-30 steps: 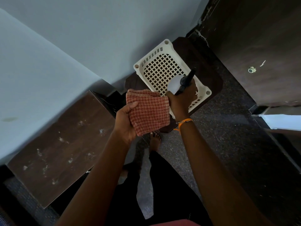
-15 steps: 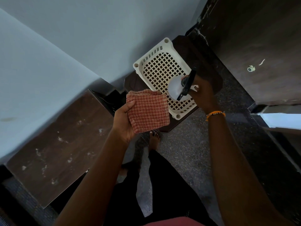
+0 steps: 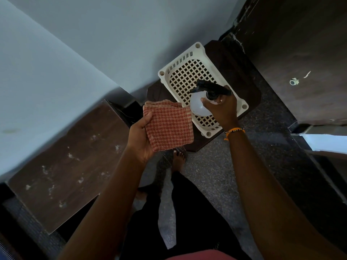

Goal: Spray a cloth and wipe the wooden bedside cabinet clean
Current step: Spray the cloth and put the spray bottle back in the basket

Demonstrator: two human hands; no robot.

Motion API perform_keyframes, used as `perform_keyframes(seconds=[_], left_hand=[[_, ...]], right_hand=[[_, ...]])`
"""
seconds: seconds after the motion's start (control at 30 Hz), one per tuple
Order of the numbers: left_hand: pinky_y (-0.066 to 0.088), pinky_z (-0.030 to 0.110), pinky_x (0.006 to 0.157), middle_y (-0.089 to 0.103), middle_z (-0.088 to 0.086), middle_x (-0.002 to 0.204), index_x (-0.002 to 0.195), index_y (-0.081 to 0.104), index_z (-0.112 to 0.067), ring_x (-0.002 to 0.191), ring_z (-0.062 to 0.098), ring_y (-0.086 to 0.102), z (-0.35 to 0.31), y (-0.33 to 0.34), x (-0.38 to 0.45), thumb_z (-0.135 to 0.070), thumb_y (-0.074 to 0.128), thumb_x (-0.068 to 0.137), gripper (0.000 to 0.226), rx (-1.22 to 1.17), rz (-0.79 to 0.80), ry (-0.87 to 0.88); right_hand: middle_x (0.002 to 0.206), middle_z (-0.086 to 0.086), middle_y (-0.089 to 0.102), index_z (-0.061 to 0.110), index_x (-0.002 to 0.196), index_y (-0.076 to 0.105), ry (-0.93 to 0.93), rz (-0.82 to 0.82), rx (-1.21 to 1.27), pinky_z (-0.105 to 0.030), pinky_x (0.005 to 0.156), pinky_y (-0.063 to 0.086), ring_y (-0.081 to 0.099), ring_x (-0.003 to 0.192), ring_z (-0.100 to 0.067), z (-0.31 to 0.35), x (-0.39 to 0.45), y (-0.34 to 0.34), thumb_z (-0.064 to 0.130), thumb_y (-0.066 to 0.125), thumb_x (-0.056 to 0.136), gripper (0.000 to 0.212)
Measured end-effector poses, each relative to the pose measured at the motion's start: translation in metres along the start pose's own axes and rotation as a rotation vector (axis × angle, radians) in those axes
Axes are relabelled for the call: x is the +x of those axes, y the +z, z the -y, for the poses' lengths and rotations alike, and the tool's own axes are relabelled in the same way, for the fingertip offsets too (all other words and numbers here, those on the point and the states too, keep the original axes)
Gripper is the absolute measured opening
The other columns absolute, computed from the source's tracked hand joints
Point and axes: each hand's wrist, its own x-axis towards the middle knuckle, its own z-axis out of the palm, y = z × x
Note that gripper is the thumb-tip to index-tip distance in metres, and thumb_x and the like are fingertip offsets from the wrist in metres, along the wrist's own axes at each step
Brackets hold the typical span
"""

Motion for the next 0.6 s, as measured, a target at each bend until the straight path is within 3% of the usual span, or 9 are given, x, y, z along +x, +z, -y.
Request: perform_keyframes(seconds=[0.13,0.2,0.27,0.37,0.47,0.6], left_hand=[[0.042,0.053,0.094,0.064,0.013,0.104,0.109,0.054,-0.006,0.103,0.03,0.06,0.001,-0.005,-0.003,-0.02,0.034,0.096,0.028,-0.002,0.004,0.008],[0.042,0.053,0.096,0.065,0.013,0.103,0.109,0.054,-0.006,0.102,0.03,0.06,0.001,-0.008,-0.005,-0.02,0.035,0.096,0.027,-0.002,0.014,0.007],[0.042,0.053,0.096,0.07,0.012,0.097,0.109,0.055,-0.006,0.101,0.029,0.061,0.002,-0.01,-0.006,-0.02,0.035,0.096,0.028,-0.005,0.028,0.006],[0.042,0.053,0.096,0.073,0.01,0.09,0.106,0.057,-0.007,0.098,0.028,0.063,0.003,-0.014,-0.006,-0.023,0.035,0.096,0.028,-0.033,0.061,0.009],[0.044,0.053,0.093,0.074,0.009,0.088,0.101,0.059,-0.01,0.093,0.027,0.067,0.003,-0.016,-0.007,-0.03,0.037,0.096,0.03,-0.047,0.075,0.038],[0.054,0.049,0.078,0.075,0.007,0.081,0.098,0.058,-0.011,0.079,0.023,0.072,0.0,-0.017,-0.01,-0.029,0.037,0.097,0.029,-0.017,0.064,0.076]], right_hand=[[0.103,-0.013,0.054,0.008,0.1,0.049,-0.07,0.126,-0.012,-0.028,0.091,0.049,0.055,0.094,-0.008,0.001,0.007,-0.009,0.005,0.083,0.063,0.05],[0.11,-0.012,0.058,0.018,0.1,0.056,-0.073,0.238,-0.005,-0.031,0.097,0.048,0.057,0.099,-0.005,0.004,0.013,-0.016,0.002,0.081,0.066,0.046],[0.105,-0.016,0.066,0.01,0.098,0.065,-0.066,0.286,-0.029,-0.028,0.095,0.049,0.06,0.099,-0.011,0.009,0.018,-0.02,0.005,0.083,0.066,0.036],[0.089,-0.016,0.065,-0.002,0.09,0.064,-0.124,0.263,-0.097,-0.015,0.08,0.048,0.06,0.084,-0.006,0.016,0.018,-0.021,0.011,0.086,0.063,0.037],[0.083,-0.013,0.06,0.01,0.093,0.063,-0.15,0.165,-0.083,-0.012,0.078,0.047,0.057,0.075,0.0,0.025,0.011,-0.012,0.016,0.084,0.067,0.034],[0.087,-0.012,0.061,0.007,0.097,0.058,-0.056,0.027,0.059,-0.034,0.085,0.053,0.061,0.084,-0.02,0.048,-0.004,0.003,0.027,0.077,0.064,0.044]])
